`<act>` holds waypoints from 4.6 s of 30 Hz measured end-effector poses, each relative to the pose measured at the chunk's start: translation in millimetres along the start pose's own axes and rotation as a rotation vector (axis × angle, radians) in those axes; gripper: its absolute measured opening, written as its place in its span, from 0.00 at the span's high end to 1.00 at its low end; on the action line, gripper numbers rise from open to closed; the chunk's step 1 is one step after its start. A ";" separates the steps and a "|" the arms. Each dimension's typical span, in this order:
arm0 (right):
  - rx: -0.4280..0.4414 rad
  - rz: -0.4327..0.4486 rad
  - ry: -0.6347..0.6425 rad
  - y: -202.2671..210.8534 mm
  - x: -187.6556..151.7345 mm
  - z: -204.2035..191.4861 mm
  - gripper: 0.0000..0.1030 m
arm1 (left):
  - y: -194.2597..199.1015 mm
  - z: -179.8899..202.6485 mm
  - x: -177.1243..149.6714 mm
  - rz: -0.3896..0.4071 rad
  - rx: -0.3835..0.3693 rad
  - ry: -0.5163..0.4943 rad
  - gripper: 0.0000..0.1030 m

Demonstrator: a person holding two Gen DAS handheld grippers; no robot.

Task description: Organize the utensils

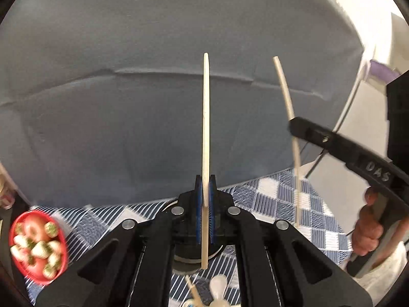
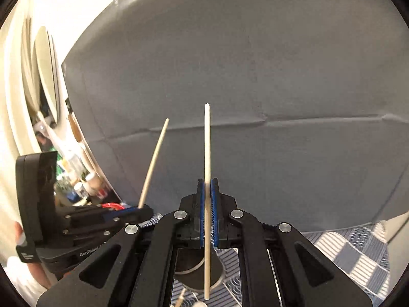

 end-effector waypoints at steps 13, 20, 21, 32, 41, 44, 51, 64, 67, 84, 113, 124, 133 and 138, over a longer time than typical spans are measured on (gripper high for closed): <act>0.140 0.076 -0.066 -53.6 -16.3 -0.7 0.95 | -33.4 -37.5 -16.8 0.080 -0.213 0.103 0.96; 0.175 0.067 -0.089 -85.6 -26.9 -4.8 0.95 | -56.4 -35.6 -35.8 0.044 -0.199 0.070 0.96; 0.173 0.065 -0.094 -90.0 -29.2 -4.4 0.95 | -58.6 -35.3 -37.9 0.039 -0.196 0.064 0.96; 0.181 -0.014 -0.072 -119.1 -60.2 -21.3 0.95 | -66.0 -51.2 -65.0 0.003 -0.165 0.065 0.96; 0.158 -0.030 -0.061 -118.1 -66.5 -26.3 0.95 | -55.7 -50.8 -71.9 -0.016 -0.154 0.047 0.95; 0.143 -0.028 -0.052 -110.9 -64.0 -22.9 0.91 | -53.3 -54.2 -75.4 -0.017 -0.131 0.030 0.95; 0.054 0.028 -0.048 -80.1 -50.6 -19.5 0.33 | -23.1 -49.8 -78.6 0.019 -0.087 -0.017 0.40; -0.026 0.006 -0.035 -42.9 -50.7 -22.5 0.15 | -3.8 -55.7 -99.0 -0.020 0.036 -0.059 0.06; -0.037 -0.019 -0.029 -38.6 -58.5 -20.8 0.15 | -4.4 -59.8 -111.0 -0.055 0.059 -0.053 0.06; -0.023 -0.205 -0.021 -36.1 -136.4 -26.4 0.15 | -4.9 -83.0 -189.1 -0.234 0.147 0.006 0.06; 0.086 -0.563 -0.004 -64.1 -267.9 -38.4 0.16 | -16.7 -71.3 -275.2 -0.447 0.109 0.020 0.06; 0.273 -0.687 -0.026 -73.1 -299.7 -64.5 0.33 | -1.0 -36.8 -308.5 -0.484 0.052 -0.003 0.10; 0.340 -0.736 -0.075 -84.3 -311.7 -75.1 0.50 | 5.9 -8.3 -328.4 -0.513 -0.018 -0.013 0.19; 0.360 -0.741 -0.102 -88.3 -312.6 -79.7 0.65 | 4.9 4.8 -329.3 -0.515 -0.047 -0.023 0.29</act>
Point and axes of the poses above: each gripper's, at about its wrist camera, not at the fingertips, and y roughly against the way its jaws point, z to its right, x to its top, the point moved 5 cm from there along -y, roughly the way its jaws point, and after that the axes turned 6 degrees about y, right-handed, at the moved point
